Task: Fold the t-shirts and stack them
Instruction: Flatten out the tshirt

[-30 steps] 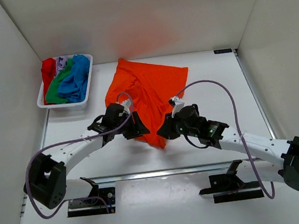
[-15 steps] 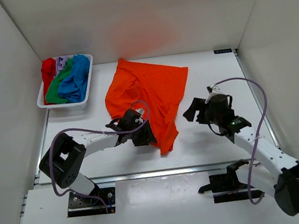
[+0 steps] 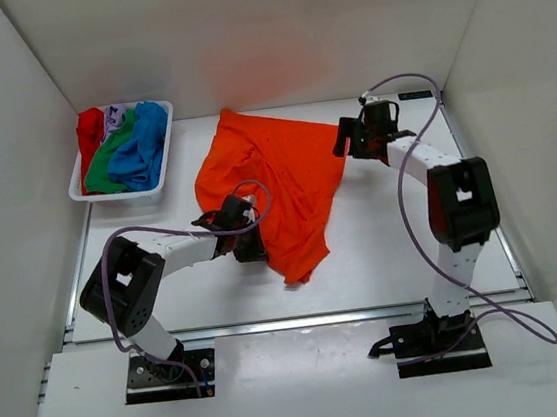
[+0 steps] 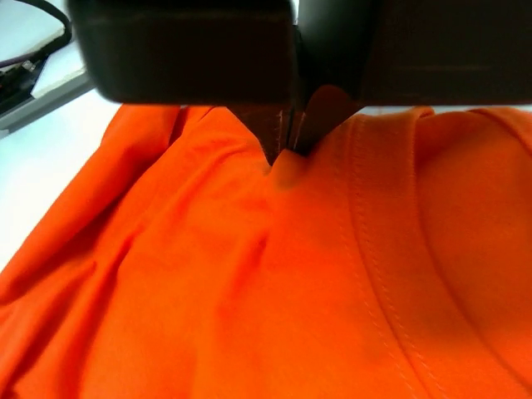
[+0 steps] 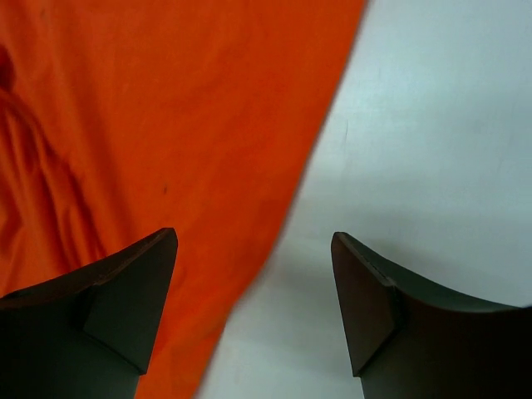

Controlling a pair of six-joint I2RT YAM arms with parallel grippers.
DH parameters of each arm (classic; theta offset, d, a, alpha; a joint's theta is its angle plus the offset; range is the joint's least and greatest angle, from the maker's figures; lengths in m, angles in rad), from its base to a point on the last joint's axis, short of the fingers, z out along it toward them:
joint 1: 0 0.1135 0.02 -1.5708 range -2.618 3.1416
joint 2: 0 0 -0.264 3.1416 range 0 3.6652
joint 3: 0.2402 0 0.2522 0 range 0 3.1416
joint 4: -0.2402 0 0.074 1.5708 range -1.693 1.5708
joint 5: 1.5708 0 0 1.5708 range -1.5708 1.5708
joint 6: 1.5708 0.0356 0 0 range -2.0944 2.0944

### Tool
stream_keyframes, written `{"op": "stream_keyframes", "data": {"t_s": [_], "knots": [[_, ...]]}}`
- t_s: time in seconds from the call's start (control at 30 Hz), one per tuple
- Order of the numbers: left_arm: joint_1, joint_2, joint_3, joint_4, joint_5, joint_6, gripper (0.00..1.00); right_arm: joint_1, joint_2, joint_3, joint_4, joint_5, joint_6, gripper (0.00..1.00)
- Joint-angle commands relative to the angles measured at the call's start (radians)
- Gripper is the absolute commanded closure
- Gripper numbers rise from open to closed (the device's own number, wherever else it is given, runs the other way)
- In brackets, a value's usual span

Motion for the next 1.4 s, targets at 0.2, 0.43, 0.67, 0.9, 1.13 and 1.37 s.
{"op": "stream_keyframes", "data": {"t_s": [0.2, 0.43, 0.67, 0.9, 1.13, 1.37], "knots": [[0.048, -0.062, -0.042, -0.078, -0.034, 0.092, 1.0, -0.006, 0.402, 0.533, -0.187, 0.148, -0.114, 0.28], [0.079, -0.08, -0.07, -0.08, -0.008, 0.119, 1.0, -0.009, 0.718, 1.037, -0.446, 0.187, -0.138, 0.29], [0.117, -0.102, -0.085, -0.092, -0.006, 0.139, 1.0, -0.015, 0.864, 1.314, -0.607, 0.199, -0.123, 0.99], [0.198, -0.075, 0.08, -0.17, -0.075, 0.204, 1.0, -0.05, 0.8, 1.331, -0.853, 0.288, -0.102, 1.0], [0.274, 0.161, 0.46, -0.296, -0.143, 0.302, 1.0, -0.086, 0.524, 0.984, -0.933, 0.435, -0.103, 1.0], [0.337, 0.289, 0.757, -0.416, -0.169, 0.362, 0.84, -0.148, -0.1, 0.149, -0.462, 0.251, -0.102, 1.0]]}}
